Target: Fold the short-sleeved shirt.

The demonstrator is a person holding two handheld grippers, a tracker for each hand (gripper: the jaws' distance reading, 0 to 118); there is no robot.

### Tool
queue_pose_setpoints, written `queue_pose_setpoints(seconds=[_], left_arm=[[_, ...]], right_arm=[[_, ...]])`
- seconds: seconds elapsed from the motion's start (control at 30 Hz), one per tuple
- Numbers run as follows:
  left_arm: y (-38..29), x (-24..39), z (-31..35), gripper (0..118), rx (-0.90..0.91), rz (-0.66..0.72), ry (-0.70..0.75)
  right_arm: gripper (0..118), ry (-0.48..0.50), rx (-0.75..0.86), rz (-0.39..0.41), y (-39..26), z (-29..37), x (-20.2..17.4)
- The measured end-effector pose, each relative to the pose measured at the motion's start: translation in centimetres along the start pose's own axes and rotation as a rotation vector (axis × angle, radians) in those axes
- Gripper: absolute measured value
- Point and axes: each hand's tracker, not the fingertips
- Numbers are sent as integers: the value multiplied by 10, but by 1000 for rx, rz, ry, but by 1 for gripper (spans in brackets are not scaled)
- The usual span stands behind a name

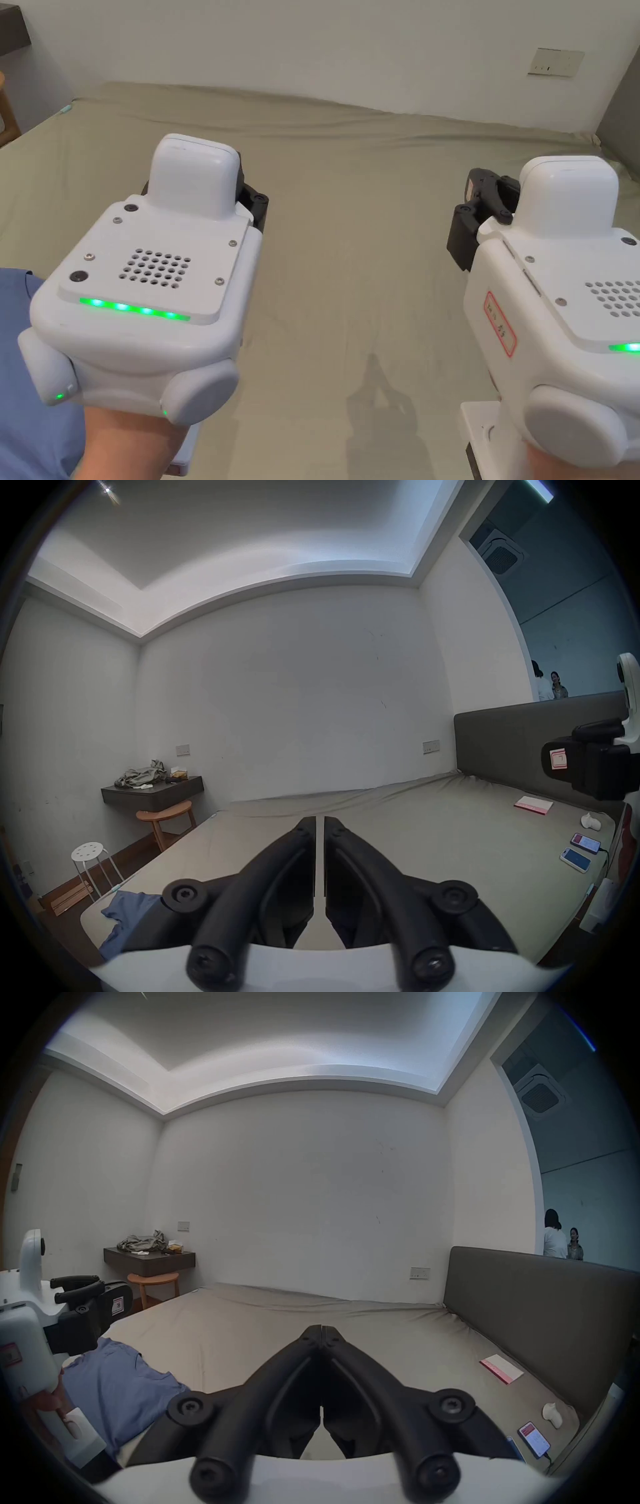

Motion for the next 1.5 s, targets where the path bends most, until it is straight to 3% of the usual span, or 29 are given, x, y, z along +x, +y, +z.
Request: queue_pose_setpoints(seconds=[0.47,0.7,0.87,1.03,1.27,1.5], left_arm=[[-2,4,-13,0,-19,12,-41],[6,-10,-7,0,-11,2,-3],[8,-41,5,0,-25,-8,112],[6,-87,28,0,-49,-46,262],[-4,-147,72,0,-73,-48,471],[-19,-186,104,0,-111,-40,585]], right_arm=[[0,-5,-34,13,-8,-6,8],[0,50,-29,24,-5,-14,-7],[0,128,-8,27,-2,-23,-37],[0,259,-2,-11,6,-30,-90],[0,435,1,17,7,-28,-165],[0,575,-18,34,3,-21,-217]])
